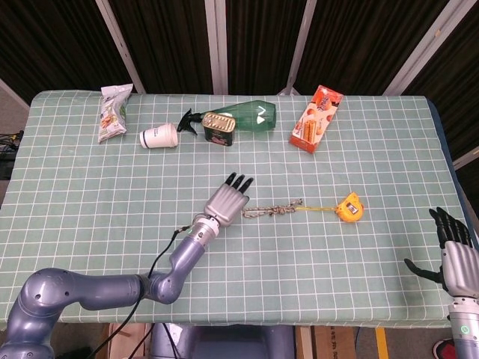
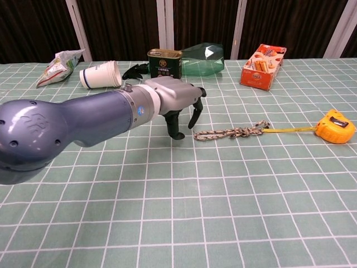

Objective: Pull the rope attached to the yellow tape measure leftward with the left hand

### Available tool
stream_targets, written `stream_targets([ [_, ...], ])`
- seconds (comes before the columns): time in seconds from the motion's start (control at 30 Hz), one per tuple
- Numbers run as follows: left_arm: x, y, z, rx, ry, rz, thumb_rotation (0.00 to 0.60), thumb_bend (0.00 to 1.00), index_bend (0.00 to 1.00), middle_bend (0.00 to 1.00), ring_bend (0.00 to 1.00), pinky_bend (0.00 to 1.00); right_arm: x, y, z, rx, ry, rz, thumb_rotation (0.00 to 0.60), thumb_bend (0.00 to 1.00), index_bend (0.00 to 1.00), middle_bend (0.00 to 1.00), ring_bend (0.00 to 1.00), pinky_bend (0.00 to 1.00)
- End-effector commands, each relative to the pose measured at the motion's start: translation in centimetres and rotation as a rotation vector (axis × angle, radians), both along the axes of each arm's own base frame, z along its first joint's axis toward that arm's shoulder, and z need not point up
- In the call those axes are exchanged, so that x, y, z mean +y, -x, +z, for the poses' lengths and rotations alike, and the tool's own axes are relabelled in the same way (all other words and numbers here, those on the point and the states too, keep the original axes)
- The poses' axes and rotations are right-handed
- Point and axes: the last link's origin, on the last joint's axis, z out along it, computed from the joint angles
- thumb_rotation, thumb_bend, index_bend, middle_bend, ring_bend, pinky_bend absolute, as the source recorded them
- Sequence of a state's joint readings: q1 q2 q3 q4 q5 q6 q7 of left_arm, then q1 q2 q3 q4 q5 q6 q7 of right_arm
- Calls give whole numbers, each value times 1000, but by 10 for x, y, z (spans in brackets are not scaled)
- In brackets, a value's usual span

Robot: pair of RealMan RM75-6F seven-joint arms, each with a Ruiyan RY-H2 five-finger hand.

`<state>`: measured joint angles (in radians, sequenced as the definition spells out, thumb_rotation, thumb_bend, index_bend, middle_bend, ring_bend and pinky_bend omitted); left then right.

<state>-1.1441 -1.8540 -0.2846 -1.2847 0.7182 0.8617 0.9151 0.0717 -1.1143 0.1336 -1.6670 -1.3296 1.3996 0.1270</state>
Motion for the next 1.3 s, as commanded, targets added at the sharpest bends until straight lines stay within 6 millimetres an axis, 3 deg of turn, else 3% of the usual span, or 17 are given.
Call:
stream_targets([
  [0.03, 0, -3, -9, 2, 13, 0, 600, 398, 513, 0, 0, 0, 0, 0, 0, -3, -2, -2, 600, 184, 0, 0, 0, 0],
  [0.43, 1, -10, -23, -20, 14, 0, 600, 404, 514, 0, 0, 0, 0, 0, 0, -14, -4, -8, 600, 184, 0, 0, 0, 0],
  [1.0, 3, -11, -27, -20, 10, -6, 600, 455, 544, 0, 0, 0, 0, 0, 1, -18, -6, -9, 600, 185, 0, 0, 0, 0],
  [1.3, 2, -11, -28, -25, 13, -5, 600, 550, 561, 0, 0, 0, 0, 0, 0, -20, -9, -9, 600, 183, 0, 0, 0, 0],
])
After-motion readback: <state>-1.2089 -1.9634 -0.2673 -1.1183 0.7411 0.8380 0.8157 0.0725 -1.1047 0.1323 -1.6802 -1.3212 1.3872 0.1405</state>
